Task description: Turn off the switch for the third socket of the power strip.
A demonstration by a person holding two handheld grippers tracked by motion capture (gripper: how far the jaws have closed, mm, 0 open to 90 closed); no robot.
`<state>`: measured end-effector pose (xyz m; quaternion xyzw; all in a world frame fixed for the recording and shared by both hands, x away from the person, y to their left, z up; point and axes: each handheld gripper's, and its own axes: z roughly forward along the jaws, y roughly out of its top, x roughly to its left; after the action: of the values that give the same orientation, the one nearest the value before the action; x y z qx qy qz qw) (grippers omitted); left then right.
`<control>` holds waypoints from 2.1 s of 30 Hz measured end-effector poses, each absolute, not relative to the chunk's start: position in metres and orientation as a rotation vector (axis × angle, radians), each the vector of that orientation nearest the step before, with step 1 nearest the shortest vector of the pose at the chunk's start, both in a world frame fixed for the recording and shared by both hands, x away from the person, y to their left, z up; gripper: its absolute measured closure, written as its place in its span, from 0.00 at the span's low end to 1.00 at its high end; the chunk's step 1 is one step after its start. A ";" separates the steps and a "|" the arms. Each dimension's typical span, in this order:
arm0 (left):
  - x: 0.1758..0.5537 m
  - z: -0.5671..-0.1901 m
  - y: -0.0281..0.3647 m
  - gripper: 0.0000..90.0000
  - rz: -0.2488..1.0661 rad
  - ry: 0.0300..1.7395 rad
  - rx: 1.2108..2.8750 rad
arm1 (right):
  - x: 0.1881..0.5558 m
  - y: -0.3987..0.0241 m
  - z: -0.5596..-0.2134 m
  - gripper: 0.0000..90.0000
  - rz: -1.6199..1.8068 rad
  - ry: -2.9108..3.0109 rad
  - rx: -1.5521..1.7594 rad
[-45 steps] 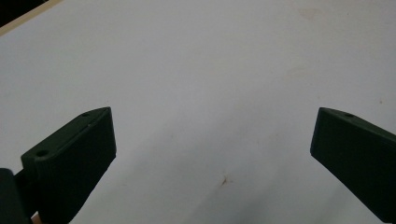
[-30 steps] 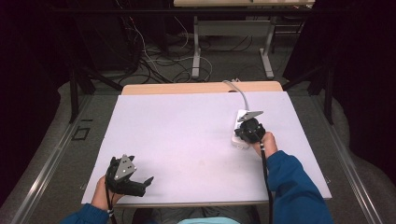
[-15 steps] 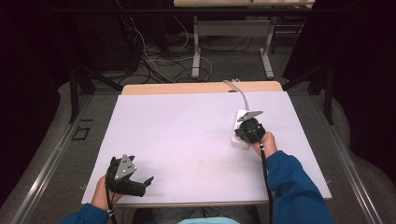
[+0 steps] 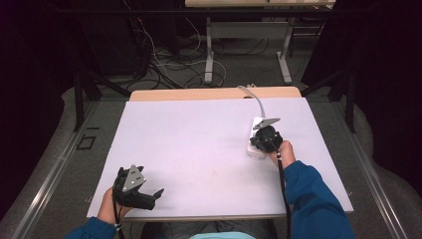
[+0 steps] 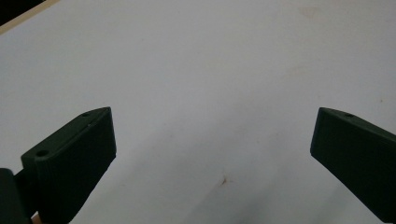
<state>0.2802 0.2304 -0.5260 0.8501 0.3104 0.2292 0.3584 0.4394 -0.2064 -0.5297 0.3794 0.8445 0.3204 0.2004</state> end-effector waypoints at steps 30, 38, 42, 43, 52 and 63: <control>0.280 -0.526 0.230 0.00 0.591 0.798 2.193 | 0.438 -0.208 -0.527 1.00 0.895 2.339 1.072; 0.280 -0.526 0.231 0.00 0.589 0.801 2.187 | 0.438 -0.208 -0.527 1.00 0.890 2.324 1.061; 0.280 -0.525 0.231 0.00 0.596 0.800 2.190 | 0.435 -0.209 -0.523 0.99 0.916 2.303 1.063; 0.279 -0.525 0.231 0.00 0.594 0.803 2.189 | 0.435 -0.210 -0.522 0.98 0.923 2.304 1.051; 0.279 -0.525 0.232 0.00 0.600 0.804 2.180 | 0.424 -0.211 -0.507 0.75 0.999 2.291 1.028; 0.279 -0.524 0.233 0.00 0.609 0.811 2.175 | 0.406 -0.215 -0.494 0.34 1.060 2.309 1.006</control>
<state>0.2792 0.2328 -0.5240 0.8447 0.3149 0.2366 0.3625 0.4058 -0.2155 -0.4945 0.3605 0.8274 0.3797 0.2032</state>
